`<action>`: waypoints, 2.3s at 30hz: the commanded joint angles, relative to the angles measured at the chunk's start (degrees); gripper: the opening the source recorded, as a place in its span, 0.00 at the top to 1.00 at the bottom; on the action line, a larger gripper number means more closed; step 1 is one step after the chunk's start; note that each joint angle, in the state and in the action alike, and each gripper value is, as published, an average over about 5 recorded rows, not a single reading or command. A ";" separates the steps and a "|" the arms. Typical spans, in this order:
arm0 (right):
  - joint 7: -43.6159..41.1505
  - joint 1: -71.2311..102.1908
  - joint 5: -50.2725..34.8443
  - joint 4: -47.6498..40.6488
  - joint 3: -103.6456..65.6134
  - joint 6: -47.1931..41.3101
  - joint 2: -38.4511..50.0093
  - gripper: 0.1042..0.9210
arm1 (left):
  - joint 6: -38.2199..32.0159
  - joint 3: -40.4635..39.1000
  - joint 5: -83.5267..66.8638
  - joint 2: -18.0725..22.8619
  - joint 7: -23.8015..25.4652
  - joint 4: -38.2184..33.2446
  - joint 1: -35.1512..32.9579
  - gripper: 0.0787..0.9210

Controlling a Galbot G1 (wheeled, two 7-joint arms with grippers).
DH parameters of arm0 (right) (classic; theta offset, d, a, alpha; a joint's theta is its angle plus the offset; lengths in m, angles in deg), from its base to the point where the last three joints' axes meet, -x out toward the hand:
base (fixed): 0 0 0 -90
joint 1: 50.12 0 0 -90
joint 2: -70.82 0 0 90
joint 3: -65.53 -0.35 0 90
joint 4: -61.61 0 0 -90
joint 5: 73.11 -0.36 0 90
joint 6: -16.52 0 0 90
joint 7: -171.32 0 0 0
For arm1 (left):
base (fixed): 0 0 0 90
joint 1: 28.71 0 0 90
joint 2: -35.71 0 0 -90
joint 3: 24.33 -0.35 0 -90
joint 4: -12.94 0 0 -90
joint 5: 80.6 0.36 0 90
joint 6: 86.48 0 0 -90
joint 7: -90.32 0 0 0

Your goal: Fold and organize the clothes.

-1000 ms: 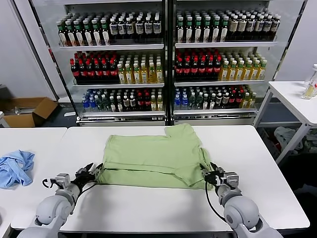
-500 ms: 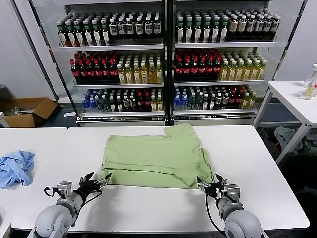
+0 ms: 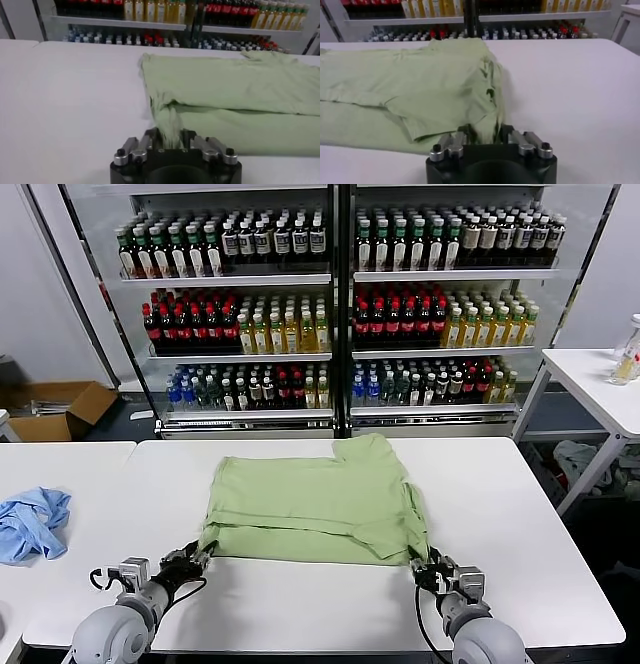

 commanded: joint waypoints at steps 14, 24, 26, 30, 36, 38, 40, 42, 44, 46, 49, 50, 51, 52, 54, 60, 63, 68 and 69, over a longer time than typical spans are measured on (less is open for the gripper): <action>-2.09 21.65 -0.47 20.79 -14.29 -0.11 5.59 0.98 | 1.83 8.10 -1.61 -1.94 0.34 -17.33 -18.45 1.00; -3.45 31.87 5.89 19.78 -14.76 3.58 3.02 0.98 | 0.72 11.26 -0.11 -0.50 0.27 -20.27 -29.11 1.00; -3.18 32.07 6.49 19.23 -14.34 3.77 2.64 0.98 | 0.53 11.42 0.15 -0.42 0.27 -19.68 -28.92 1.00; -1.79 32.18 7.39 18.77 -12.84 3.96 1.97 0.97 | 0.58 10.78 1.57 -0.05 0.12 -18.96 -28.05 1.00; -1.90 32.37 6.37 23.83 -15.38 3.80 2.98 0.82 | 1.68 11.12 2.10 0.56 1.12 -23.40 -28.59 0.92; -2.18 30.90 4.92 26.33 -17.23 3.32 3.95 0.76 | 1.81 12.02 1.66 0.37 0.93 -25.90 -28.87 0.85; -2.28 28.07 3.00 28.08 -18.63 2.41 4.95 0.69 | 1.81 13.10 0.69 0.10 0.68 -28.56 -28.69 0.77; -2.23 23.04 0.63 28.37 -19.21 1.19 6.29 0.61 | 1.81 13.85 -0.77 -0.24 0.27 -30.82 -27.31 0.71; -2.14 16.14 -1.31 26.25 -18.16 -0.18 7.56 0.55 | 1.71 14.01 -1.94 -0.89 -0.02 -31.60 -23.95 0.64; -2.08 8.06 -2.32 21.95 -15.37 -1.58 8.16 0.47 | 1.48 13.55 -2.94 -1.94 0.02 -30.21 -19.29 0.57; -1.87 -3.99 -3.23 13.46 -8.89 -3.14 7.75 0.37 | 1.58 10.95 -5.03 -3.86 0.25 -23.92 -10.38 0.46; -1.59 -8.02 -3.61 10.27 -6.37 -3.32 7.28 0.34 | 1.70 9.52 -5.78 -4.40 0.29 -21.19 -7.03 0.43; -1.31 -11.01 -3.96 7.64 -4.32 -3.37 6.84 0.29 | 1.81 8.06 -6.41 -4.87 0.29 -18.42 -4.01 0.40; -0.98 -14.50 -4.31 4.42 -2.33 -3.37 6.16 0.26 | 1.81 6.59 -6.83 -5.26 0.29 -15.53 -1.01 0.36; -0.50 -22.20 -4.97 -2.72 1.77 -3.39 4.42 0.19 | 1.82 3.65 -7.06 -5.82 0.31 -10.18 4.52 0.30; -1.44 -36.26 -5.36 -20.45 9.38 -3.43 -2.34 0.12 | 1.81 -4.09 -5.92 -5.56 1.98 4.42 16.89 0.14; -2.44 -41.11 -4.71 -28.11 11.36 -3.41 -5.66 0.12 | 1.80 -7.05 -5.14 -5.45 3.63 10.47 21.42 0.12; -6.31 -47.14 -0.45 -39.31 13.12 -3.36 -10.76 0.12 | 1.79 -11.12 -3.08 -5.88 7.41 18.48 27.21 0.12; -6.82 -47.96 0.25 -41.29 13.21 -3.35 -11.83 0.12 | 1.79 -11.85 -2.79 -5.84 8.01 19.95 28.31 0.12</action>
